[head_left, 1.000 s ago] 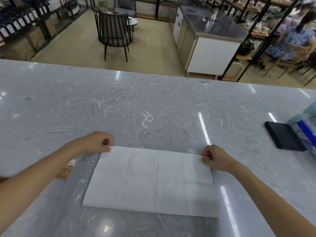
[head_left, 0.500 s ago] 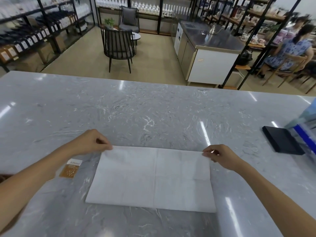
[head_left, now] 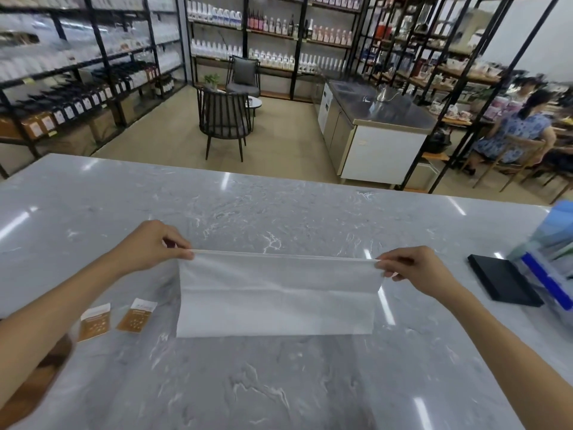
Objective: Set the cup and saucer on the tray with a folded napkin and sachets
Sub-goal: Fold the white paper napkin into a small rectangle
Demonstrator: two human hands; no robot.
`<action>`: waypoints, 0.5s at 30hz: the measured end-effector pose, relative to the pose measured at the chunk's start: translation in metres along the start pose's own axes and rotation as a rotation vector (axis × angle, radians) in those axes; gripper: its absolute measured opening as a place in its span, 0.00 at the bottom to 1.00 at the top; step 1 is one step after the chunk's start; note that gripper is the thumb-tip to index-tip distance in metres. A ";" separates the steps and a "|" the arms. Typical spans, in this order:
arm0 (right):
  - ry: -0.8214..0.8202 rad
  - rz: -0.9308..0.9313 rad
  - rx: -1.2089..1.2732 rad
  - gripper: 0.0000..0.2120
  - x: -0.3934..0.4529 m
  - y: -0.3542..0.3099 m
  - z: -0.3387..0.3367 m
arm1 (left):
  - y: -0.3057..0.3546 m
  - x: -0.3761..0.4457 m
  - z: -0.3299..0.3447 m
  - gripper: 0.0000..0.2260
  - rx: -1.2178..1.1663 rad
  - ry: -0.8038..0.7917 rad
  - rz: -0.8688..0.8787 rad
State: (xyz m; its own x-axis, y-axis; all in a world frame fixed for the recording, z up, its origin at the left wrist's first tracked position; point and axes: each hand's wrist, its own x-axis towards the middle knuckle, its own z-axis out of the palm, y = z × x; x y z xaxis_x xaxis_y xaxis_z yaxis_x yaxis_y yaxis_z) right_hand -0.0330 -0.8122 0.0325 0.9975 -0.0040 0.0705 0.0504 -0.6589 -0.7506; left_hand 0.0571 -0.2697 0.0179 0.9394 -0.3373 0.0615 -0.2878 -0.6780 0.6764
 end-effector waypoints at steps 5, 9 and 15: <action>0.023 -0.055 -0.038 0.08 -0.002 -0.013 -0.027 | 0.011 0.003 -0.006 0.07 -0.018 0.047 0.056; 0.060 -0.077 -0.009 0.03 -0.010 -0.024 -0.047 | 0.020 0.005 -0.005 0.12 -0.147 0.100 0.113; 0.084 -0.083 0.010 0.05 -0.023 -0.022 -0.048 | 0.026 0.005 0.006 0.11 -0.196 0.128 0.092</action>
State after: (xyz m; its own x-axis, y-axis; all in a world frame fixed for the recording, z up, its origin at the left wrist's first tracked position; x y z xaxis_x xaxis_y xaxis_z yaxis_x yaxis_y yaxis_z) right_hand -0.0599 -0.8335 0.0794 0.9823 -0.0131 0.1869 0.1333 -0.6521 -0.7463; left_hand 0.0532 -0.2928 0.0315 0.9305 -0.2980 0.2130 -0.3430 -0.5047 0.7923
